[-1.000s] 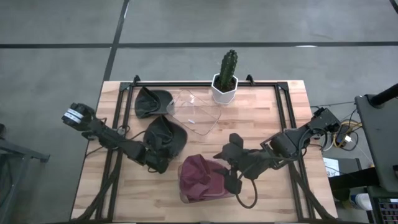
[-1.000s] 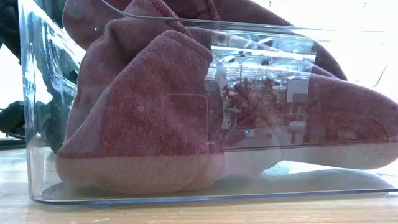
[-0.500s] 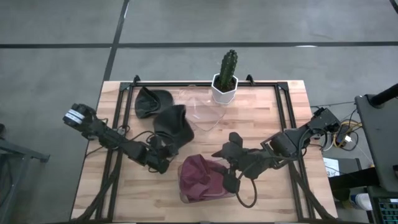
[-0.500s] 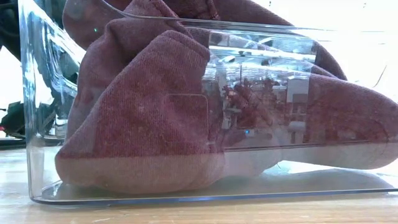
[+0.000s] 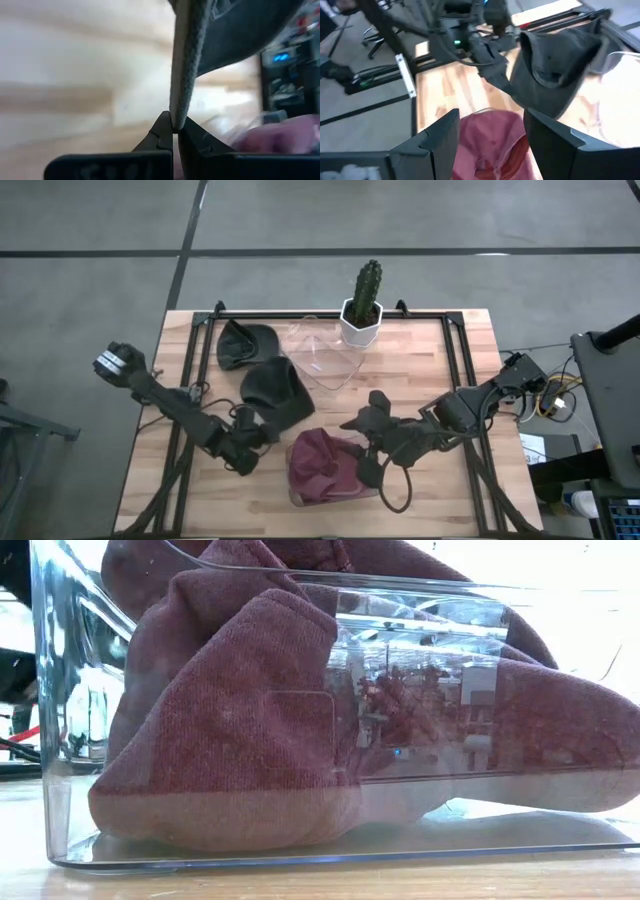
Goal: Pick & Place hat
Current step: Put the bottom black cap into the top transparent bin
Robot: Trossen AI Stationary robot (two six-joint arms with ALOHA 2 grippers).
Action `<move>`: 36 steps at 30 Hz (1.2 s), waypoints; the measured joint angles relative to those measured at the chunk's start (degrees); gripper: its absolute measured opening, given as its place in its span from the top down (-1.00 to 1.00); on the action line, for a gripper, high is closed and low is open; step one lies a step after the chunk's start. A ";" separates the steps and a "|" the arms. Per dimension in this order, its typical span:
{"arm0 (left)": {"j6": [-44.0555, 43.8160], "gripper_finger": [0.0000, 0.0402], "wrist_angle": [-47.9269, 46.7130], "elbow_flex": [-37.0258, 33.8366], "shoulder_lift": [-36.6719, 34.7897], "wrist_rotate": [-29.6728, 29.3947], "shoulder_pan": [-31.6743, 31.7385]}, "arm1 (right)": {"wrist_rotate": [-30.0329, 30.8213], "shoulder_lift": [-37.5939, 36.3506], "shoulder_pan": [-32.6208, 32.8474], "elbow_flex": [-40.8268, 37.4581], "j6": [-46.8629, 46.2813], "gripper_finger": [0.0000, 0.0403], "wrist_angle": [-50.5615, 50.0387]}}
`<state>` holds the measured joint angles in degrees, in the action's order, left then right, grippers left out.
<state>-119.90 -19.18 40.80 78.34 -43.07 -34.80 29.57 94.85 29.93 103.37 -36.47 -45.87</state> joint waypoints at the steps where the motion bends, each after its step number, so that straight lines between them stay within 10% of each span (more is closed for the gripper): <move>1: 0.07 0.98 -1.95 0.80 -0.82 -2.32 -0.22 | 0.95 0.00 0.00 0.00 0.00 -0.07 0.00; 17: 20.95 0.98 -7.88 14.55 -9.37 -26.92 -0.16 | 8.29 0.00 -4.97 -1.10 0.76 -0.07 2.16; 36: 37.70 0.98 2.80 21.96 -9.15 -23.80 -1.54 | 13.91 -0.09 -13.40 -1.47 16.98 -0.07 19.28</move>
<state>-82.19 -16.38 62.76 69.19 -66.87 -36.34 43.48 94.76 16.54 101.90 -19.49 -26.59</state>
